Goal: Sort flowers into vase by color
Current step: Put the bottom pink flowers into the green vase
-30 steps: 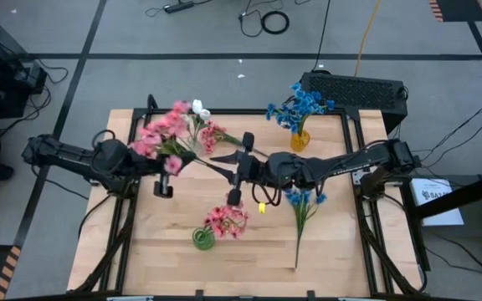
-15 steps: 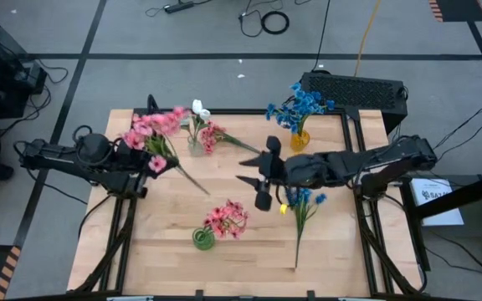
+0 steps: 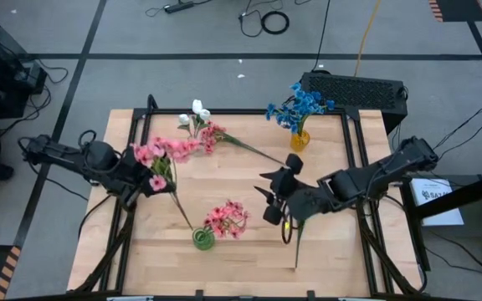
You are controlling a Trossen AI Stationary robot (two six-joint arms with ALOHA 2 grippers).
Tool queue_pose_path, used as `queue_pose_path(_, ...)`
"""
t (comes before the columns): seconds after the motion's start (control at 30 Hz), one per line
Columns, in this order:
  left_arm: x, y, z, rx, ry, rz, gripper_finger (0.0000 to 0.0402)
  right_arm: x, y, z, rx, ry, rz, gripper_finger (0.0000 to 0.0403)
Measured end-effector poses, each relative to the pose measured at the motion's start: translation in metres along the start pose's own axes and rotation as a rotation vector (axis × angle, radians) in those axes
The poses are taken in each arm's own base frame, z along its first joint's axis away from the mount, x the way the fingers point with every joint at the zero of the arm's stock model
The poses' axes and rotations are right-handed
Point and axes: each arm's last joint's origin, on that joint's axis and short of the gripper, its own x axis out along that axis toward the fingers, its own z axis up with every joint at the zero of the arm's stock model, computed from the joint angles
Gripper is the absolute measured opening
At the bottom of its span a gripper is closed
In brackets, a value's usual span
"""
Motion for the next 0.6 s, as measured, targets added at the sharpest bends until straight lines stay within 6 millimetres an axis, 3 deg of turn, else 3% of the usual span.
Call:
queue_pose_path(0.37, 0.007, -0.001, -0.042, 0.0, 0.034, 0.038, 0.0009, -0.017, 0.013, -0.006, -0.002, -0.051, -0.043, 0.0164)
queue_pose_path(0.6, 0.01, 0.002, -0.058, 0.014, 0.051, 0.105, 0.0009, -0.018, 0.014, -0.006, -0.004, -0.053, -0.042, 0.0164)
